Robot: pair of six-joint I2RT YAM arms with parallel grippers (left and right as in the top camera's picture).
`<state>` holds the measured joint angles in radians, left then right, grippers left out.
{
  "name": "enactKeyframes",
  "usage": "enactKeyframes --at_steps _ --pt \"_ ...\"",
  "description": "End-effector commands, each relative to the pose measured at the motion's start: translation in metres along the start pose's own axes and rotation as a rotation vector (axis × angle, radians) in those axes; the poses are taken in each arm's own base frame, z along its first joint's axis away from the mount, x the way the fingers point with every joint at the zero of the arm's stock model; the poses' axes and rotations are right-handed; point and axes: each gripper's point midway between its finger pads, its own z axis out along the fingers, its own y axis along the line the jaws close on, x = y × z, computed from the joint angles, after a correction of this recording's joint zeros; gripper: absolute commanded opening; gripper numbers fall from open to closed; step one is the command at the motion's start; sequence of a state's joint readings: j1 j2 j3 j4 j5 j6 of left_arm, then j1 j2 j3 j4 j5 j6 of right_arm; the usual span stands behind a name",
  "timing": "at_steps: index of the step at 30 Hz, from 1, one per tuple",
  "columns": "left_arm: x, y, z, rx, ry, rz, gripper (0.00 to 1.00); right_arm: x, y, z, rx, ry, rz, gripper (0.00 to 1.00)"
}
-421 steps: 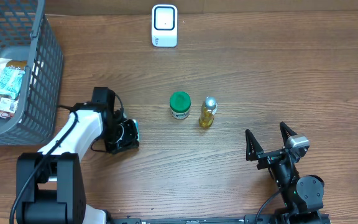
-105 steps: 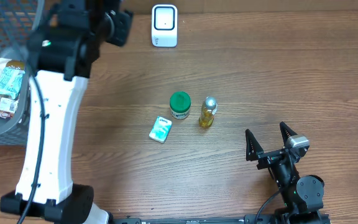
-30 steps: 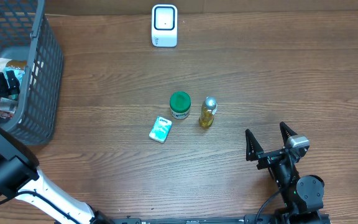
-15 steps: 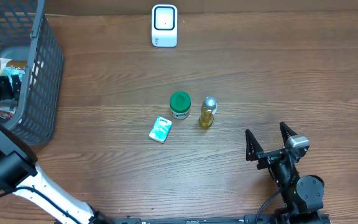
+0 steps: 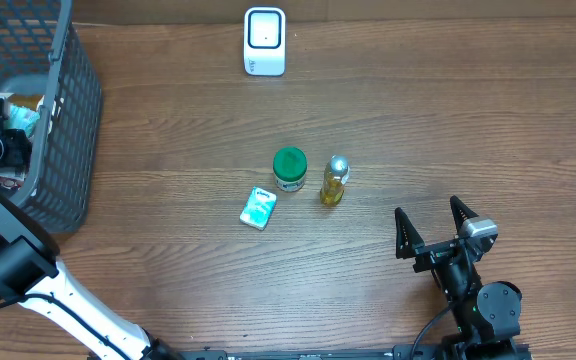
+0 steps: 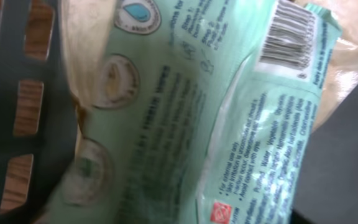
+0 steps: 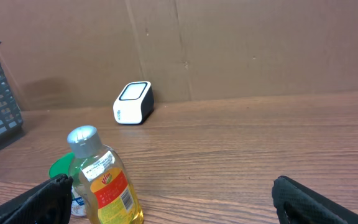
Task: Scan the item barcode
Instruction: 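Grasp the green toilet tissue wipes pack in the basket with left gripper, then lift the wipes pack out and carry it toward the green jar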
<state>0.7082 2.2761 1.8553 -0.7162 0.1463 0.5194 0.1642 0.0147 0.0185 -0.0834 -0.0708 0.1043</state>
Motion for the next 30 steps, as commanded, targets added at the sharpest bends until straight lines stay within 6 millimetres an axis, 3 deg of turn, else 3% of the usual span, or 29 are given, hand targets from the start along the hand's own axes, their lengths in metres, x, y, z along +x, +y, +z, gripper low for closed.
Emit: enactKeyframes --at_steps 1,7,12,17,24,30 --pt "0.018 -0.006 0.016 0.018 0.067 -0.046 0.37 0.001 -0.003 0.000 0.012 -0.006 -0.004 1.00" --pt "-0.021 -0.007 -0.032 0.010 -0.059 -0.103 0.25 0.001 -0.003 0.000 0.012 -0.007 -0.004 1.00" --pt "-0.066 -0.006 -0.103 -0.055 -0.228 -0.103 0.22 0.001 -0.003 0.000 0.012 -0.007 -0.004 1.00" --pt "-0.098 -0.015 -0.183 -0.103 -0.388 -0.090 0.22 0.001 -0.003 0.000 0.012 -0.006 -0.004 1.00" --pt "-0.118 -0.042 -0.300 -0.133 -0.607 -0.121 0.23 0.001 -0.003 0.000 0.012 -0.007 -0.004 1.00" --pt "-0.110 -0.090 -0.361 -0.074 -0.677 -0.129 0.23 0.001 -0.003 0.000 0.011 -0.007 -0.004 1.00"
